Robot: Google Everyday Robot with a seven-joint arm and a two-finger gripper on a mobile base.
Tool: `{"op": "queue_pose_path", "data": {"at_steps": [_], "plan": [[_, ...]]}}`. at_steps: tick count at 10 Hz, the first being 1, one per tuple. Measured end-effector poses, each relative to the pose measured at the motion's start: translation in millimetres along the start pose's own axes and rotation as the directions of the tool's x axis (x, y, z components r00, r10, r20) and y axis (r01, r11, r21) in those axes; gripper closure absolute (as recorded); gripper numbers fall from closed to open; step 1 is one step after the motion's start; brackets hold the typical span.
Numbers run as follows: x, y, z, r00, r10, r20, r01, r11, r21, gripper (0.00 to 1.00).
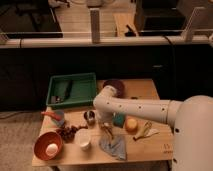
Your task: Place fork in red bowl
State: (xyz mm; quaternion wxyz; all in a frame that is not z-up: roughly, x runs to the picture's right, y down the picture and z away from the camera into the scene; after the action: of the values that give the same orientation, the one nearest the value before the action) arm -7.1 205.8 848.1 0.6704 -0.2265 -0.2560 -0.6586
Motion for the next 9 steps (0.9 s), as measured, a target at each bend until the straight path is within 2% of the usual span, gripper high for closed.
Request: {"op": "queue_pose_path", "data": {"at_steps": [9], "plan": [[10, -16, 0, 0.999, -0.043, -0.01, 0.043, 0.999, -0.001, 0.46]]}}
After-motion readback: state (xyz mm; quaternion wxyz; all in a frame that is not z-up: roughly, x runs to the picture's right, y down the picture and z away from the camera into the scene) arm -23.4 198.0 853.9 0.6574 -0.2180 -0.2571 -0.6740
